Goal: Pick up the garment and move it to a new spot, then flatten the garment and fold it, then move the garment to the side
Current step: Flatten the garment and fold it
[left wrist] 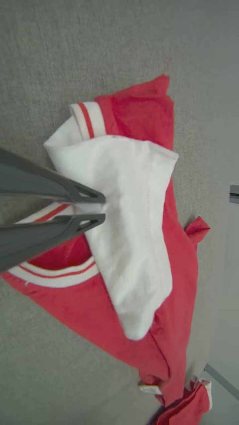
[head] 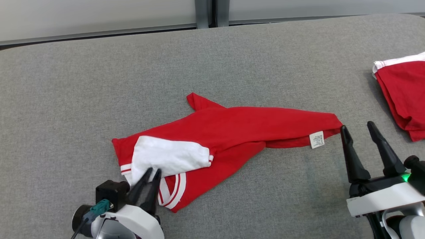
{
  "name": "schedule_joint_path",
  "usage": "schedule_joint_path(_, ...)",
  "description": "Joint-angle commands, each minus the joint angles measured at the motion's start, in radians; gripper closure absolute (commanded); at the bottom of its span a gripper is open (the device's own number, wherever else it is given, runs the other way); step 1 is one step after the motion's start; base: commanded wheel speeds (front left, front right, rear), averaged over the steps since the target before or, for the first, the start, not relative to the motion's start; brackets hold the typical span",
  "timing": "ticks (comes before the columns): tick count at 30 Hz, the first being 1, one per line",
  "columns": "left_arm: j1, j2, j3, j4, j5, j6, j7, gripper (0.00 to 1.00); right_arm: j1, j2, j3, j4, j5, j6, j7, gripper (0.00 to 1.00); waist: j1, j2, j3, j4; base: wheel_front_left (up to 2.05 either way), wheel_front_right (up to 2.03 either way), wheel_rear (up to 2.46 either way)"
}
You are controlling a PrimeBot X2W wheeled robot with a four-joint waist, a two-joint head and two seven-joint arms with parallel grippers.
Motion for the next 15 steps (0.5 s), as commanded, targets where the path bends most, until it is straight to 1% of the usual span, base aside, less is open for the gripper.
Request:
schedule_joint_path(1,-0.007,-0.005,0.015,-0.01,-0.006,0.006,-0.032,0.0,-0.002,-0.007,-0.011,-0.006,-0.01,0.0,0.004,0.0,0.0,-0.0001,-0.003,0.0,0.0,0.0,0.0)
schedule_joint_path(4,-0.019,-0.032,0.052,-0.04,-0.012,0.015,-0.137,0.0,0.007,-0.01,-0.027,-0.018,-0.018,0.0,0.009,0.0,0.0,-0.0001,-0.013,0.002,0.0,0.0,0.0)
schedule_joint_path(7,-0.031,-0.039,0.083,-0.063,0.002,0.022,-0.233,0.0,0.016,-0.011,-0.034,-0.028,-0.023,0.0,0.019,0.0,0.0,-0.0001,-0.03,0.005,0.0,0.0,0.0)
schedule_joint_path(9,-0.038,-0.041,0.103,-0.076,0.018,0.035,-0.275,0.0,0.023,-0.015,-0.038,-0.031,-0.024,0.0,0.026,0.0,0.0,-0.0001,-0.046,0.006,0.0,0.0,0.0)
schedule_joint_path(12,-0.055,-0.036,0.149,-0.092,0.04,0.047,-0.311,0.0,0.03,-0.017,-0.039,-0.037,-0.028,0.0,0.036,0.0,0.0,-0.0001,-0.069,0.008,0.0,0.0,0.0)
schedule_joint_path(15,-0.046,-0.035,0.18,-0.11,0.069,0.063,-0.321,0.0,0.047,-0.019,-0.036,-0.042,-0.031,0.0,0.044,0.0,0.0,-0.0001,-0.094,0.009,0.0,0.0,0.0)
